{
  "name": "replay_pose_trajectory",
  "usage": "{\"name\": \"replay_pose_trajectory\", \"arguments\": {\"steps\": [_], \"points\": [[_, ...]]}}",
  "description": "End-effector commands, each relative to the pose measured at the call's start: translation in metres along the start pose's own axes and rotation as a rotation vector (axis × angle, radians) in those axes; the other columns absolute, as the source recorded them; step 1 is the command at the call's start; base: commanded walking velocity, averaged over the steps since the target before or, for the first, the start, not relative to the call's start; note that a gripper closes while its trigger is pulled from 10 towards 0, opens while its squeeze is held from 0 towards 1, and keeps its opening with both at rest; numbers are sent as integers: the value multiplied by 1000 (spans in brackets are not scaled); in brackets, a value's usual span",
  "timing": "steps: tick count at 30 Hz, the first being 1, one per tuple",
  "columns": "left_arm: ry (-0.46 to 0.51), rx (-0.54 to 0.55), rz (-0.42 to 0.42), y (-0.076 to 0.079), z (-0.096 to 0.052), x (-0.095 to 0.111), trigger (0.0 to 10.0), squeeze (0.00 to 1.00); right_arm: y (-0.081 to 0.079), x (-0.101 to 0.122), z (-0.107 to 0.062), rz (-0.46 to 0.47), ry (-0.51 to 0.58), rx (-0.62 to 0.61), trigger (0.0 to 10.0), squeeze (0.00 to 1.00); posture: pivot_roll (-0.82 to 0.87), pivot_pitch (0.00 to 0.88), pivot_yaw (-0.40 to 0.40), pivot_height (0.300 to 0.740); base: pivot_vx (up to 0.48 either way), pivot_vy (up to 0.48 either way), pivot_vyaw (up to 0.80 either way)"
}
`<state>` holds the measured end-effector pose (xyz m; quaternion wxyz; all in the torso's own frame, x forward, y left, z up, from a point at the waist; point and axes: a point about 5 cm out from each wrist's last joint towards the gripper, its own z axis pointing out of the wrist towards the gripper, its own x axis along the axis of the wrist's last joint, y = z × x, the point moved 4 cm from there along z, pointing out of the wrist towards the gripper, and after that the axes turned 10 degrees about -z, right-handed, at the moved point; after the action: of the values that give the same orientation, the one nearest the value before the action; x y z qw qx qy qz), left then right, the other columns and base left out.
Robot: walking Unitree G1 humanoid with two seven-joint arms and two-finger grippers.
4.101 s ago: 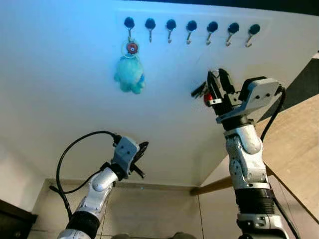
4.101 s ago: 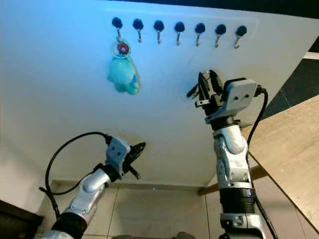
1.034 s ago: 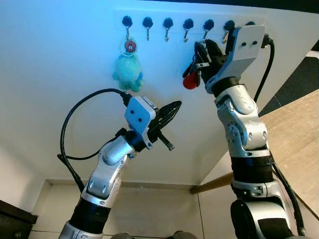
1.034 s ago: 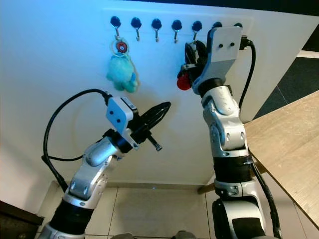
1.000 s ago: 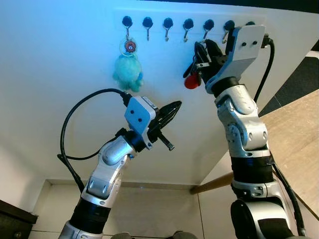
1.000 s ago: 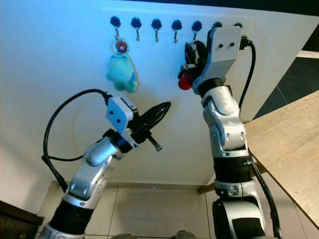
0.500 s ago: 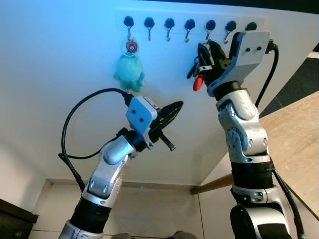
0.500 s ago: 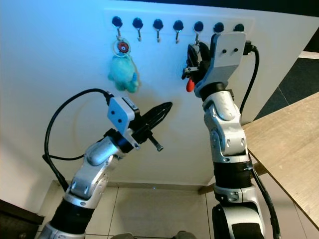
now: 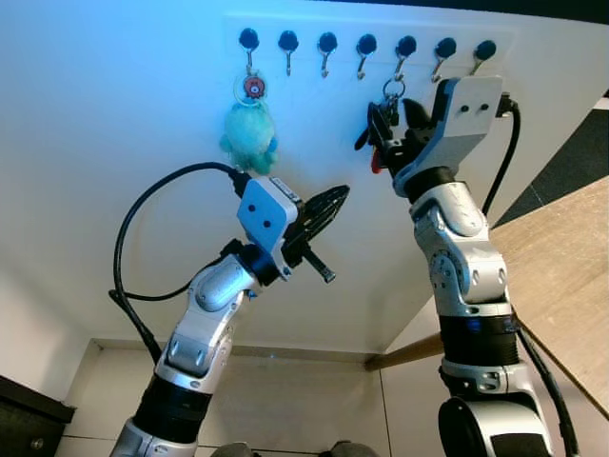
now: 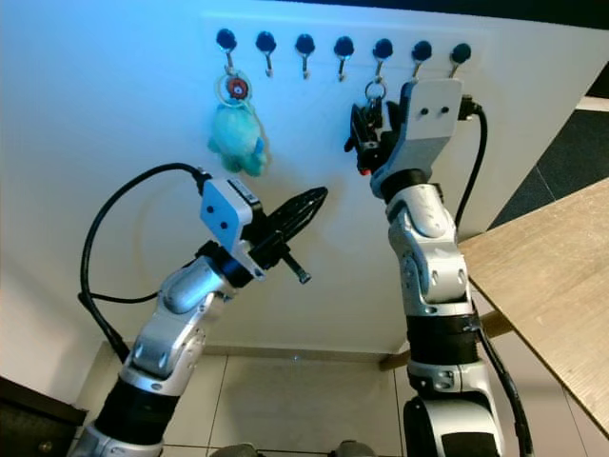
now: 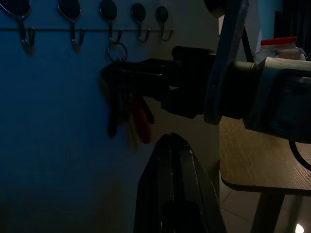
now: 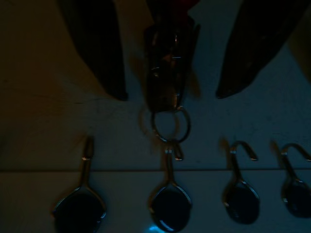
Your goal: Hang keys on a hook
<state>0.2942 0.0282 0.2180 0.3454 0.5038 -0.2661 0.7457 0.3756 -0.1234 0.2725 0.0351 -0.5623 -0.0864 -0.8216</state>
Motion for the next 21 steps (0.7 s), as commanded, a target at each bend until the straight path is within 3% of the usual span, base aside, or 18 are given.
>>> {"name": "replay_pose_trajectory", "arguments": {"steps": [1, 3, 4, 5, 6, 8, 13, 14, 16, 17, 19, 21], "points": [[1, -10, -14, 3, 2, 0, 10000, 0, 1, -1, 0, 12, -6, -6, 10000, 1000, 31, 85, -37, 740, 0, 0, 0], [1, -10, -14, 3, 2, 0, 10000, 0, 1, -1, 0, 14, -3, -5, 10000, 1000, 31, 85, -37, 740, 0, 0, 0], [0, -11, -13, 3, 2, 0, 10000, 0, 1, -1, 0, 16, -1, -4, 10000, 929, 31, 85, -37, 740, 0, 0, 0], [0, -11, -13, 3, 2, 0, 10000, 0, 0, -1, -1, 15, 2, -2, 10000, 294, 31, 85, -37, 740, 0, 0, 0], [0, -11, -11, 3, 2, 0, 10000, 0, -1, -1, -3, 17, 8, 2, 10000, 0, 32, 85, -37, 740, 0, 0, 0], [-1, -11, -10, 3, 2, 1, 10000, 0, -2, 0, -4, 18, 13, 4, 10000, 0, 32, 85, -37, 740, 0, 0, 0], [-12, 0, -20, 1, -8, -5, 10000, 0, -3, -15, -37, 9, 23, -11, 10000, 0, 35, 85, -43, 740, 0, 0, 0], [-12, 0, -20, 1, -8, -5, 10000, 0, -3, -15, -37, 9, 23, -11, 10000, 0, 35, 85, -43, 740, 0, 0, 0], [-23, 9, -53, 0, -17, -11, 10000, 0, -3, -30, -57, 0, -4, -29, 10000, 0, 32, 87, -41, 740, 0, 0, 0], [-23, 9, -53, 0, -17, -11, 10000, 0, -3, -30, -57, 0, -4, -29, 10000, 0, 32, 87, -41, 740, 0, 0, 0], [-65, 1, -75, 1, -30, -23, 10000, 0, 0, -53, -82, -18, -63, -52, 10000, 0, 30, 90, -38, 740, 0, 0, 0], [-84, -1, -82, 1, -36, -28, 10000, 0, 1, -62, -92, -29, -90, -61, 10000, 0, 30, 91, -36, 740, 0, 0, 0]]}}
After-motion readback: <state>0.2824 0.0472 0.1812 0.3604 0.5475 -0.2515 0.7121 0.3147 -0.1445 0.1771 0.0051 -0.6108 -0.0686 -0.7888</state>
